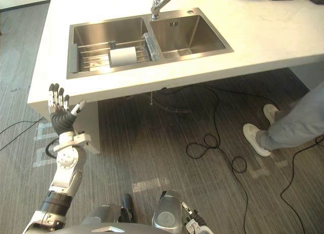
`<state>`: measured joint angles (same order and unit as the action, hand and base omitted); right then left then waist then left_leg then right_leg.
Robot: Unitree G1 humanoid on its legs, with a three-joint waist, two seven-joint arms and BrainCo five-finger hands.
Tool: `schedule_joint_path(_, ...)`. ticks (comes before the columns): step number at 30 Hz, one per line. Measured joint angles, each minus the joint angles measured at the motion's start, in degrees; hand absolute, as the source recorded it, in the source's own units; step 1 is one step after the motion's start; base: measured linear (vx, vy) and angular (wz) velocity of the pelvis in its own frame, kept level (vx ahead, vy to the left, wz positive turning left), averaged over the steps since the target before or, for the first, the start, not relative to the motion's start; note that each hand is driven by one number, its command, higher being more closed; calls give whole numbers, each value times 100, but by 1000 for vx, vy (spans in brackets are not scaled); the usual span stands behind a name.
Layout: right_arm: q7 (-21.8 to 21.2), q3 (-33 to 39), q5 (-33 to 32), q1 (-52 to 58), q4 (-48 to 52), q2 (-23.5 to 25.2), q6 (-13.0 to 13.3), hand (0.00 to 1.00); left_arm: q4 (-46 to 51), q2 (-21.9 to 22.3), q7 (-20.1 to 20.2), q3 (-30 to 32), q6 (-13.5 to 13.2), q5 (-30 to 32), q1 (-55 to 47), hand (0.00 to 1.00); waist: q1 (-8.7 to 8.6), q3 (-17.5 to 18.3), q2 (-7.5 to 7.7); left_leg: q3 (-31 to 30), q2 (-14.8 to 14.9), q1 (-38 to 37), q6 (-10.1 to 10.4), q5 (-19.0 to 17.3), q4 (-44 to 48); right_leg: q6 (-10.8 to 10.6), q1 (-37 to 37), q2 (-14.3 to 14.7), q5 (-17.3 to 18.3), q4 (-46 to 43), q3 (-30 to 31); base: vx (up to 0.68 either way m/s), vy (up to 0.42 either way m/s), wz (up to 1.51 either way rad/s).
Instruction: Walk over to the sink, pick up the cup, carry it to the dishwasher, place the cup inside the dishwasher, then close the dishwasher door
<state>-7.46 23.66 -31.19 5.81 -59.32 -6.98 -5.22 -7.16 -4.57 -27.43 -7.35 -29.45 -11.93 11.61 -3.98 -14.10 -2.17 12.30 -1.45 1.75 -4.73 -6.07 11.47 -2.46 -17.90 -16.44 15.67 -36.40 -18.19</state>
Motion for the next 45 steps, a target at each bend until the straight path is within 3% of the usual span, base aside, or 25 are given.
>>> schedule_joint_path(2,0,138,8,210,-13,143,-9,0,-2,3,-27,-47,-70,37,59,0,-49,-20,-47,-341,290,-72,203,-394,465,-39,-190,202,-472,748,219,304,-217,71)
schedule_joint_path(4,-12,114,15,550,-18,270,-17,0,30,1,-93,-11,-236,59,-115,0,-36,69,21,-590,464,-191,501,-871,894,-3,-203,246,-900,370,461,306,-352,63)
schedule_joint_path(5,-26,115,19,706,-13,336,-7,0,173,-11,-91,8,-254,53,-211,0,-35,223,206,-686,452,-202,647,-1059,1060,53,-102,233,-1194,362,535,374,-457,58)
schedule_joint_path(6,-71,120,24,856,-14,417,4,0,360,-94,-92,30,-286,53,-252,0,21,354,400,-734,414,-183,803,-1246,1248,-97,133,177,-1117,626,548,330,-407,29)
schedule_joint_path(7,-93,120,63,828,-17,410,0,0,420,-39,-102,57,-340,51,-259,0,83,368,351,-756,535,-173,914,-1357,1413,-145,209,273,-909,637,462,356,-440,12)
schedule_joint_path(8,-180,135,165,812,28,285,21,0,494,28,-116,14,-315,40,-286,0,73,463,31,-758,819,-71,990,-1404,1436,-48,222,521,-861,721,300,233,-281,-1)
schedule_joint_path(11,-318,305,238,758,188,183,-135,0,605,83,-168,-184,-211,43,-130,0,15,564,-198,-768,908,-510,1003,-1007,554,64,360,663,-649,785,161,279,-290,12)
schedule_joint_path(13,-412,379,260,758,196,198,-190,0,607,125,-242,-185,-214,56,-21,0,9,579,-172,-768,942,-689,1007,-894,325,89,446,691,-544,773,107,137,-130,7)
schedule_joint_path(17,-493,458,455,762,196,183,-223,0,620,101,-472,-182,-130,98,67,0,-62,612,-210,-779,956,-603,1126,-1052,389,-16,356,624,-216,483,22,50,-51,20)
schedule_joint_path(18,-511,411,452,822,224,174,-236,0,650,104,-515,-175,-74,81,23,0,-60,609,-213,-789,991,-556,1047,-1168,573,15,380,642,-47,407,0,54,-28,26)
schedule_joint_path(19,-555,341,454,894,230,140,-233,0,738,88,-527,-176,-28,80,-22,0,-67,649,-353,-741,1145,-280,1050,-1244,1219,54,493,781,9,495,-40,50,-24,47)
schedule_joint_path(20,-596,340,454,912,213,153,-234,0,792,59,-521,-182,-3,80,9,0,-138,595,-307,-727,1204,92,1018,-1213,1904,79,592,748,9,555,-73,69,-9,89)
schedule_joint_path(21,-615,348,448,996,204,193,-250,0,919,24,-468,-185,48,62,15,0,-214,446,-135,-577,1314,729,946,-1095,2970,94,883,655,0,737,-205,81,24,92)
schedule_joint_path(23,-612,338,436,1115,215,183,-254,0,1144,-113,-328,-182,116,-239,5,0,-86,328,55,-67,1244,915,877,-1208,2521,118,1257,471,-40,963,-228,103,36,47)
schedule_joint_path(24,-610,337,439,1144,225,115,-251,0,1300,-231,-190,-182,115,-406,-23,0,-19,308,76,-20,1135,993,757,-1070,1974,58,1434,367,-34,1052,-220,122,88,-16)
schedule_joint_path(26,-617,196,455,1141,269,-67,-274,0,1538,-346,-37,-121,82,-426,-158,0,97,346,-22,-130,1044,984,789,-310,1063,-152,1477,335,39,1035,12,155,143,-58)
schedule_joint_path(27,-599,141,456,1123,372,-252,-341,0,1680,-279,73,-22,24,-427,-285,0,140,383,-300,-236,1117,983,939,740,720,-354,1448,444,129,948,264,186,201,-82)
schedule_joint_path(28,-565,129,459,999,394,-269,-384,0,1698,-283,209,141,-1,-470,-395,0,92,396,-266,-85,1010,930,891,454,896,-506,1412,342,179,883,578,195,200,-75)
schedule_joint_path(31,-578,201,361,901,429,-24,-485,0,1845,-306,436,344,-5,-722,-393,0,38,429,-233,143,769,928,754,198,844,-615,1267,120,176,924,879,156,158,-24)
schedule_joint_path(32,-997,1076,-454,462,-237,-35,-251,0,1087,-837,936,101,216,-1386,-394,0,-124,345,-635,-14,602,12,829,1263,-1483,-603,1991,484,-702,2711,321,30,42,-8)
schedule_joint_path(40,-823,675,-503,457,-124,-31,-250,0,1090,-815,952,77,232,-1382,-391,0,-165,348,-574,61,611,-4,890,1186,-1474,-688,1915,424,-583,2555,342,52,-12,-2)
schedule_joint_path(42,-642,426,-552,476,14,-4,-243,0,1097,-742,994,35,287,-1378,-360,0,-155,368,-464,178,525,-67,900,1071,-1417,-699,1786,270,-339,2123,359,120,-16,-9)
schedule_joint_path(45,-225,45,-831,519,370,24,-200,0,1093,-553,1064,-429,490,-1341,-109,0,-159,351,-254,197,349,-371,879,834,-1429,-589,1225,-173,-147,326,353,163,-5,-2)
